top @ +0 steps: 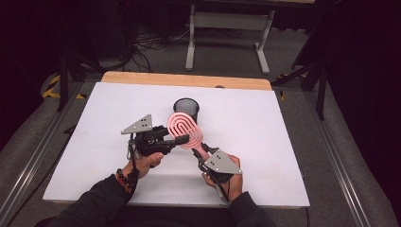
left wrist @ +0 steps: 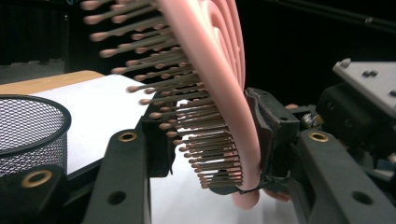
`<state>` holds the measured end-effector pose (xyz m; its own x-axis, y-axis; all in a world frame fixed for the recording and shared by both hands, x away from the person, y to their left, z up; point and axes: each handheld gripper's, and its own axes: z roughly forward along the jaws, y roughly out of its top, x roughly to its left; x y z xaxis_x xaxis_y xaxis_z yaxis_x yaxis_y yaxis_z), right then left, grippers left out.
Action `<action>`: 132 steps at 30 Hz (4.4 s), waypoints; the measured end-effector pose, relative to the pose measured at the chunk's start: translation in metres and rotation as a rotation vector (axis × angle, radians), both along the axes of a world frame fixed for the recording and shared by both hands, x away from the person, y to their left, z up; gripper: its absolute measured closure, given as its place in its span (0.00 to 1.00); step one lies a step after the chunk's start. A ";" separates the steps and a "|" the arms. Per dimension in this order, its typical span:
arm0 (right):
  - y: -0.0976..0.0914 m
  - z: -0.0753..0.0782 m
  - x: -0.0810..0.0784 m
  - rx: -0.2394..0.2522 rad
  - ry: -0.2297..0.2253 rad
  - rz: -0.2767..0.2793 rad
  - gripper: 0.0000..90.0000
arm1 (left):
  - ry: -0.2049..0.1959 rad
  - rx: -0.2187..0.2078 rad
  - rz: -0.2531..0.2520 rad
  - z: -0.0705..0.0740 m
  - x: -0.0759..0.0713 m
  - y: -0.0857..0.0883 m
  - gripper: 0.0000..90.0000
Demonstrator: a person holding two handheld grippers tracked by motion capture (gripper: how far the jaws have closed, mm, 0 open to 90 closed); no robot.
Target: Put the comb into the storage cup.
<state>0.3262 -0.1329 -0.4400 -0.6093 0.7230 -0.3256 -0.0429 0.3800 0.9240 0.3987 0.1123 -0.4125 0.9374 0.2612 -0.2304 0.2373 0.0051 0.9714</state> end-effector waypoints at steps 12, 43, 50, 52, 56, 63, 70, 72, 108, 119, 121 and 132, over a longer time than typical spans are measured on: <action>0.002 0.000 0.003 0.022 0.020 -0.004 0.74 | -0.096 0.010 0.005 0.009 -0.015 -0.008 0.70; -0.020 0.008 -0.002 0.075 0.016 0.049 0.29 | -0.192 0.032 0.152 0.024 -0.013 0.022 0.70; -0.031 0.012 -0.004 0.073 -0.017 0.008 0.25 | -0.197 0.036 0.168 0.025 -0.012 0.027 0.70; -0.032 0.012 -0.004 0.069 -0.022 0.002 0.24 | -0.201 0.042 0.173 0.025 -0.011 0.029 0.70; -0.038 0.013 -0.006 0.054 -0.030 -0.018 0.21 | -0.202 0.045 0.180 0.025 -0.010 0.032 0.70; -0.046 0.011 -0.011 0.050 -0.058 -0.048 0.18 | -0.204 0.050 0.195 0.024 -0.009 0.037 0.70; -0.052 0.009 -0.013 0.040 -0.066 -0.064 0.14 | -0.207 0.053 0.216 0.024 -0.006 0.042 0.70; -0.054 0.009 -0.013 0.036 -0.067 -0.069 0.13 | -0.213 0.056 0.223 0.024 -0.006 0.044 0.70; -0.083 -0.008 -0.014 0.004 -0.040 -0.160 0.04 | -0.248 0.063 0.310 0.036 0.011 0.070 0.70; -0.082 -0.009 -0.013 0.000 -0.038 -0.160 0.05 | -0.284 0.055 0.326 0.058 0.019 0.071 0.70; -0.082 -0.009 -0.013 0.001 -0.036 -0.158 0.05 | -0.283 0.050 0.325 0.061 0.021 0.070 0.70; -0.082 -0.010 -0.013 -0.006 -0.035 -0.154 0.05 | -0.300 0.056 0.319 0.076 0.031 0.060 0.70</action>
